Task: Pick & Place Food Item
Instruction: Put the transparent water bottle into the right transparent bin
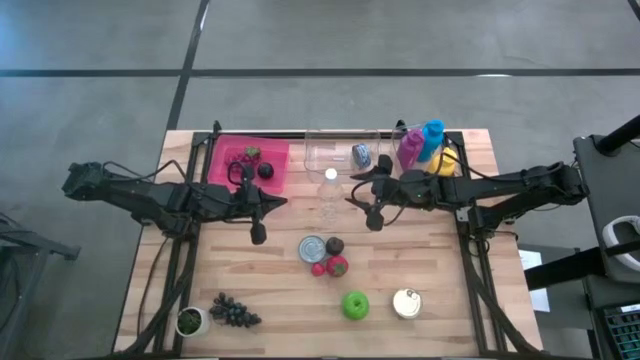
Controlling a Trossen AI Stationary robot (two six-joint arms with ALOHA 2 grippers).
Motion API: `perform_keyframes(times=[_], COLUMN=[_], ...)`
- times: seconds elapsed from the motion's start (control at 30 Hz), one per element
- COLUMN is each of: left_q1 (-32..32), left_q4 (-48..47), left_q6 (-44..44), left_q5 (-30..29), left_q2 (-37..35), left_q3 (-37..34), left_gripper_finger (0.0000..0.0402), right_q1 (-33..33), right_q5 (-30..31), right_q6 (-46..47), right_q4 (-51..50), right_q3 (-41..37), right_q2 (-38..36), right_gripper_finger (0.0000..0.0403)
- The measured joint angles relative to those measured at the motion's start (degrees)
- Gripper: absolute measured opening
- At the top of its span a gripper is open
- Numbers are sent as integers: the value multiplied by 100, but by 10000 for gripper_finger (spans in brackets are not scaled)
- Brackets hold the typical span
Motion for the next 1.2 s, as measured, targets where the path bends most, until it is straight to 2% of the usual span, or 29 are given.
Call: perform_keyframes(times=[0.3,0.43,1.2], left_q1=[0,0,2], left_q4=[0,0,0], left_q6=[-2,-2,-2], left_q5=[0,1,2], left_q2=[0,0,0], left_q3=[1,0,0], left_gripper_finger=[1,1,1], right_q1=[4,0,0], right_q5=[10,10,52], right_q6=[-39,-39,121], right_q4=[336,337,342], right_q3=[-107,-107,-91], right_q2=[0,0,-44], right_gripper_finger=[362,377,380])
